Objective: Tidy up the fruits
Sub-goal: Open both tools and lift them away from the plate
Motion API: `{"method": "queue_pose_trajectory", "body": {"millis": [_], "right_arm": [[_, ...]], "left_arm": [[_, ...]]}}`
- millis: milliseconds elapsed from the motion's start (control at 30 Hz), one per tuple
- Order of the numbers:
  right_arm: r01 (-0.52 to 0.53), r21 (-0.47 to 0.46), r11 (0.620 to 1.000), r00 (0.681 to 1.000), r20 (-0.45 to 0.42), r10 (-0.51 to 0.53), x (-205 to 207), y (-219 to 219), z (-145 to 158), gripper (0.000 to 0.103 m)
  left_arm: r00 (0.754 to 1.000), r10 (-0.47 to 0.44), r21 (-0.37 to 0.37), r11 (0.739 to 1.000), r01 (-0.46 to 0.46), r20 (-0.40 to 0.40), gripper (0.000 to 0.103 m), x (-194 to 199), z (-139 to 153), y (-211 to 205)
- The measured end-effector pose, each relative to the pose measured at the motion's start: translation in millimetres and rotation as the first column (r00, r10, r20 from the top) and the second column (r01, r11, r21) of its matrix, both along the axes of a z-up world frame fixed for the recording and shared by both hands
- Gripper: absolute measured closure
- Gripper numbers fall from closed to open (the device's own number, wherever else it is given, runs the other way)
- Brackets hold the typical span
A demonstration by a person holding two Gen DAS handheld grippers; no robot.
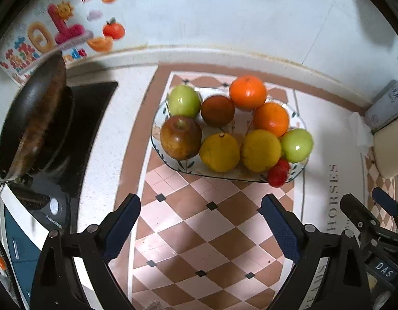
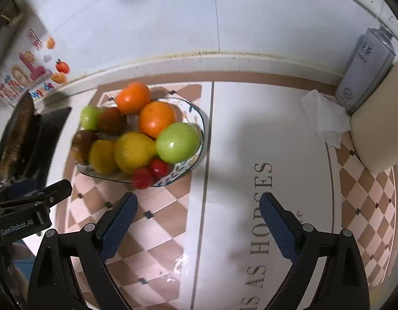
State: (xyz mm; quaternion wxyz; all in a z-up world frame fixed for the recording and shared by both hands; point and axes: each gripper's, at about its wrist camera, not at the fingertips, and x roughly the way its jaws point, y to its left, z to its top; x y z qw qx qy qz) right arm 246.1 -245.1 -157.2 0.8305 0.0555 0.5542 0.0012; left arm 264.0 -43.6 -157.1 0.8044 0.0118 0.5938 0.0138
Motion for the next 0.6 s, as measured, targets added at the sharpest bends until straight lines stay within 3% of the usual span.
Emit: {"method": "queue_pose_trajectory", "body": {"millis": [267,600], "right_arm": [[0.019,-0.017,1.0,0.993,0.116,-0.017,-55,11,77,0.005],[0.065,-0.053,0.996,0.96,0.275,-0.048,-166,30,161,0.003]], "left_arm": [[0.984,-0.048,0.002,0.999,0.049,0.169,0.007,-49,76,5],[0.948,-0.096,0.002,0.995,0.1,0.304,0.007,-136,144,19]]}}
